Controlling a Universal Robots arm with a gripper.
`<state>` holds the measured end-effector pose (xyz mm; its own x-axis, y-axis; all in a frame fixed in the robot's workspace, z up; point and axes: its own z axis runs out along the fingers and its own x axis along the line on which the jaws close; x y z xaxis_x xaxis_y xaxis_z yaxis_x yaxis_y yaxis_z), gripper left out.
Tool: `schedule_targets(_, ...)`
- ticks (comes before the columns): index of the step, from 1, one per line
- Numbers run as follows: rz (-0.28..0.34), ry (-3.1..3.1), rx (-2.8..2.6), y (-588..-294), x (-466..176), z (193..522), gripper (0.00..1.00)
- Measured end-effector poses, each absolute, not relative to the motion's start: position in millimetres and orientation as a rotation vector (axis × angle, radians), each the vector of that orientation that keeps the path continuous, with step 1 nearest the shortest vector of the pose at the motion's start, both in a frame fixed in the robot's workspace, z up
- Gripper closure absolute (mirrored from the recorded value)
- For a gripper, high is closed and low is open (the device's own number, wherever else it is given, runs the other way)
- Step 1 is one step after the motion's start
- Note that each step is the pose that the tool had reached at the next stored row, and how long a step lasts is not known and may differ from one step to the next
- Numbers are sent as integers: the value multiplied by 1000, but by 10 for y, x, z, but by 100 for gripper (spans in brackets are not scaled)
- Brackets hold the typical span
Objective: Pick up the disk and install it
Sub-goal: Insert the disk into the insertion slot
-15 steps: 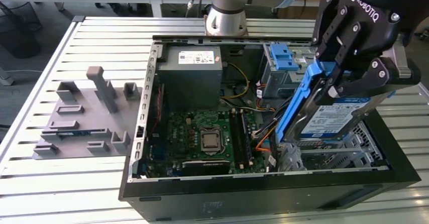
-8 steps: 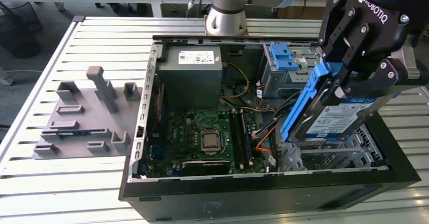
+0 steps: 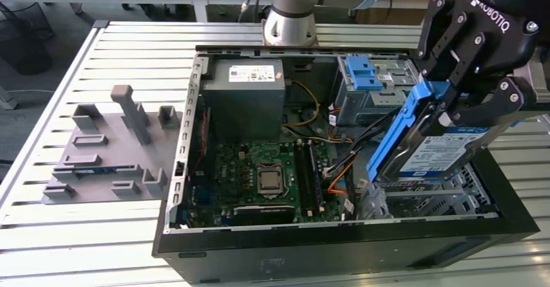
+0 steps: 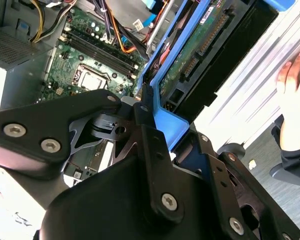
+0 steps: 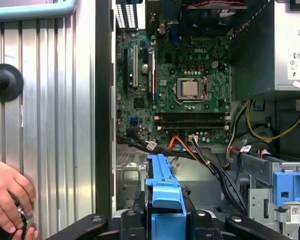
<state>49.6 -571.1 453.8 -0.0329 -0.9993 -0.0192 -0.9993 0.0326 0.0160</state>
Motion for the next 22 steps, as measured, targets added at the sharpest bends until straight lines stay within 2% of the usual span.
schedule_targets(22, 39, 2245, -2194, -5711, 658, 4473, 64)
